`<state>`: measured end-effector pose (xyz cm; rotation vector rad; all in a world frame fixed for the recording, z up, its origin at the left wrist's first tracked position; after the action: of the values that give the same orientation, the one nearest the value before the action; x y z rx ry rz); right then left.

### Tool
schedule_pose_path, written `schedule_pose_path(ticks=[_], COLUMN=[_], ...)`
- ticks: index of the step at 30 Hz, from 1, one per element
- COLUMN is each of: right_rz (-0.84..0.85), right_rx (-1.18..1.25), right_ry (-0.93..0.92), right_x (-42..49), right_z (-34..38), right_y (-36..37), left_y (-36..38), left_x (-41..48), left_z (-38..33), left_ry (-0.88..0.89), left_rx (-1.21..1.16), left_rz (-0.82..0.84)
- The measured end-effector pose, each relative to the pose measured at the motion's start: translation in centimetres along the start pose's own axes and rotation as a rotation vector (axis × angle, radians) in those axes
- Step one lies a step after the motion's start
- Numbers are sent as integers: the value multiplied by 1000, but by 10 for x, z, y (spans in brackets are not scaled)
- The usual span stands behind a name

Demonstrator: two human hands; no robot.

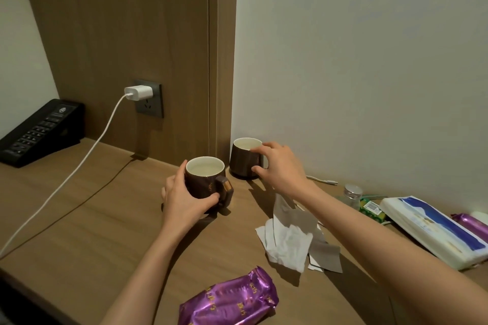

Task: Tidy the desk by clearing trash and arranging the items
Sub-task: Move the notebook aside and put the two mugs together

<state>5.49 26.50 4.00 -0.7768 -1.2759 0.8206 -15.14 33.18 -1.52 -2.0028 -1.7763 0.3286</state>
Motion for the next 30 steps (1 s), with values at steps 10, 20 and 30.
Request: schedule_pose_path(ticks=[10,20,30], right_rz=[-96,-41,-3], right_rx=[-45,142,201], right_ry=[-45,-21,-10], right_x=[32,44,43], right_z=[-13,-17,-21], right_y=[30,31,31], left_y=[5,9,11], left_x=[6,8,8], left_z=[2,3,4], left_ry=[38,51,52], left_rx=[-20,-12,-15], left_rz=[-7,-6,12])
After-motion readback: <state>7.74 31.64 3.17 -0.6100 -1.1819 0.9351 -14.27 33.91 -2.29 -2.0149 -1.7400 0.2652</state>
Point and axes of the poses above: each hand's wrist, its own x-axis towards the middle knuckle, its own y-axis out of the palm, z = x × y, the point moved 3 cm from there along x, towards the middle knuckle, and after that the axes turned 12 degrees about -y, right-handed, at the moved point
